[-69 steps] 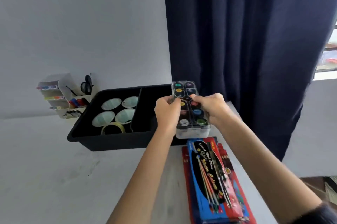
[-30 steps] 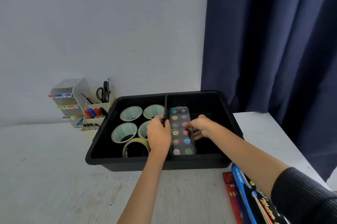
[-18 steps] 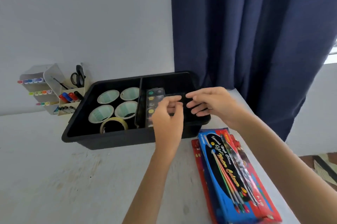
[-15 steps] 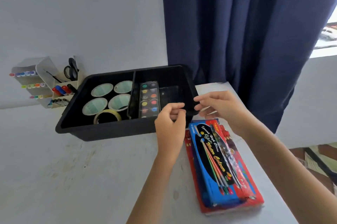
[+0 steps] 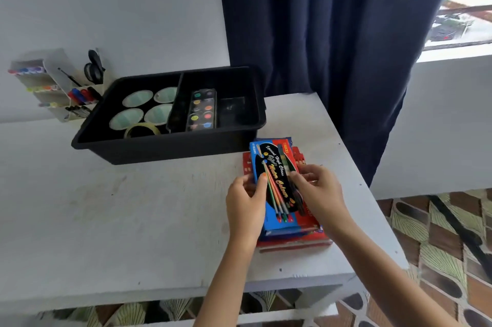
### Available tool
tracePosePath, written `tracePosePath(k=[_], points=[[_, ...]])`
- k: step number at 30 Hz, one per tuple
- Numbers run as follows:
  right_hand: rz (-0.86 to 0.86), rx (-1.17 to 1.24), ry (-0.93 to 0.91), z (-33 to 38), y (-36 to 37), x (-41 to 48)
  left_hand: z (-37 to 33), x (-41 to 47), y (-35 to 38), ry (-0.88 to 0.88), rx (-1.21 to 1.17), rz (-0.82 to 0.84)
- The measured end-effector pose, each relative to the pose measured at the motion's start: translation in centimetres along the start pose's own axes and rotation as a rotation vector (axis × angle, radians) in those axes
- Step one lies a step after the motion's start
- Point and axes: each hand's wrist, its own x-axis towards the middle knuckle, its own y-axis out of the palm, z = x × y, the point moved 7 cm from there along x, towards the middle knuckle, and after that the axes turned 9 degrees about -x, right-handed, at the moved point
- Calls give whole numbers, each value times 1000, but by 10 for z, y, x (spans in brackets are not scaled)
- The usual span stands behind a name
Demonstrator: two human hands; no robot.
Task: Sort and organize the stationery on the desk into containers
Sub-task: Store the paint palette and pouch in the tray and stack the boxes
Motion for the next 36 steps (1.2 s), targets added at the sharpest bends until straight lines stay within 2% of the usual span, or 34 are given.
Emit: tracePosePath(k=[7,11,15,19,24,30,36], points=[[-70,399,-22,15,-6,-8,-38,-11,-3,145,-238,-41],[-88,427,-71,52,-1,11,-65,17,-19,195,-302,-139],[-24,402,-86,93,16,42,-87,62,-27,153,-340,-109],[-46,325,-136,129,36,79,-102,110,-36,171,-240,-101],[-108,171,-48,134,67,134,-99,172,-36,89,-38,-88],[-193,-175,-84,130,90,179,-79,216,-22,2,248,-29],[-61,-506,-50,129,118,203,-64,234,0,-9,448,41]])
